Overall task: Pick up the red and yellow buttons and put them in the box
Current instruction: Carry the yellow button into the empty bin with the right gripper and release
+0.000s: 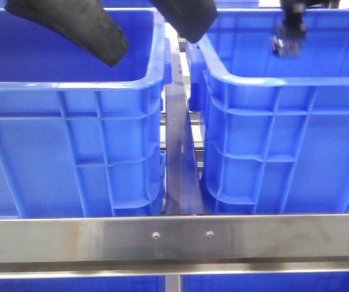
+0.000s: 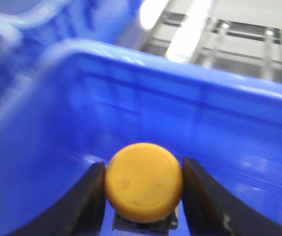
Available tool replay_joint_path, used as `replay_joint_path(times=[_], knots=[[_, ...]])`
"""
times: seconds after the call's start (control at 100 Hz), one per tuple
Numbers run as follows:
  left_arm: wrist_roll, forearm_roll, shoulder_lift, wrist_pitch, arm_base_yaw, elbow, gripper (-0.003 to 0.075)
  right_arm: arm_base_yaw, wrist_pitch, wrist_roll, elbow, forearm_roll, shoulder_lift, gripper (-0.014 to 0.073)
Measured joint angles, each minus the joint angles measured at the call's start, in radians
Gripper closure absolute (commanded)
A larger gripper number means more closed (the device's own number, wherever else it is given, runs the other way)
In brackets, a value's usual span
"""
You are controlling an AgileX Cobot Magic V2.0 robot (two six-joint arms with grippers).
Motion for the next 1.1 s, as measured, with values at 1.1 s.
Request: replay_joint_path(times=[1.1], knots=[[0.000,0.000,0.000,-0.014,0.000,0.000,0.0112,0.000,-0.164,-0.053,-0.216,0.025,0.379,0.0067]])
